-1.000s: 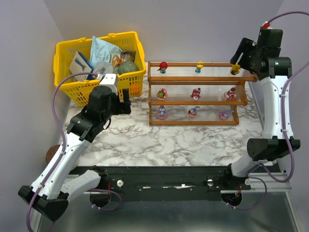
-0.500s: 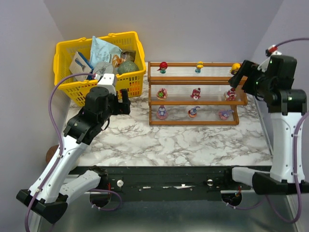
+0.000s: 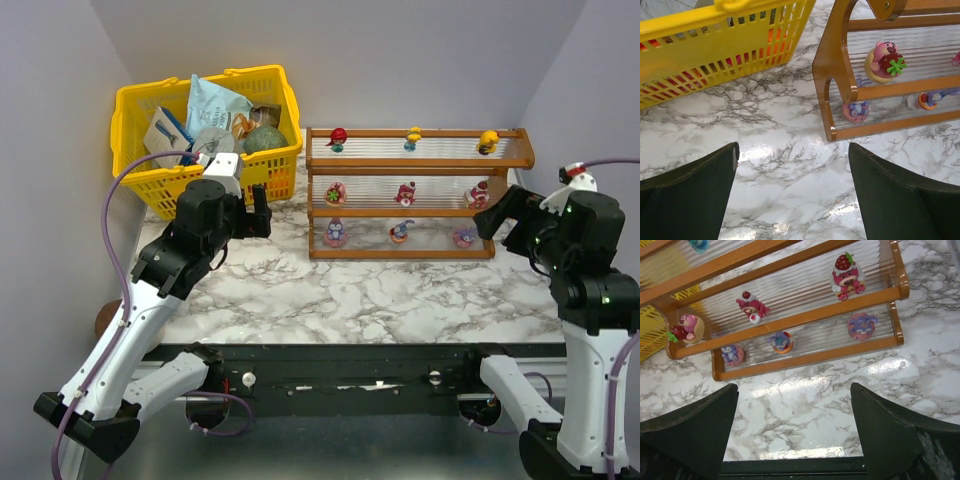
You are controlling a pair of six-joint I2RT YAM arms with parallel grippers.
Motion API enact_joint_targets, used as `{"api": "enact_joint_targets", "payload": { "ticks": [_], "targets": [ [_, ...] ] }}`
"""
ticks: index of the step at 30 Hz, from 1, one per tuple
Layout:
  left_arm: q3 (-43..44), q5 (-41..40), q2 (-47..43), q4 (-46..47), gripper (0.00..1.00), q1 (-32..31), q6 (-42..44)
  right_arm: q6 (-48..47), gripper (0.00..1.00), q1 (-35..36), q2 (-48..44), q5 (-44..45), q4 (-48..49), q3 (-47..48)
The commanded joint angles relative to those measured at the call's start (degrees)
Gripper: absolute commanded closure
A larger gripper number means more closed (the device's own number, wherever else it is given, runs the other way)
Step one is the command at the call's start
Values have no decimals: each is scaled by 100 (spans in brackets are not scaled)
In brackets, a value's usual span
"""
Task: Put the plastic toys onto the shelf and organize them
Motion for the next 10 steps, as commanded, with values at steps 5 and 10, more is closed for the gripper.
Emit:
{"api": "enact_joint_targets", "payload": {
  "ticks": [5, 10],
  "targets": [
    [-17, 22, 121, 106, 1, 22, 16, 431, 0, -26, -262, 647, -22, 153],
    [89, -197, 201, 106, 1, 30, 34, 475, 0, -26, -191, 585, -31, 153]
  ]
}}
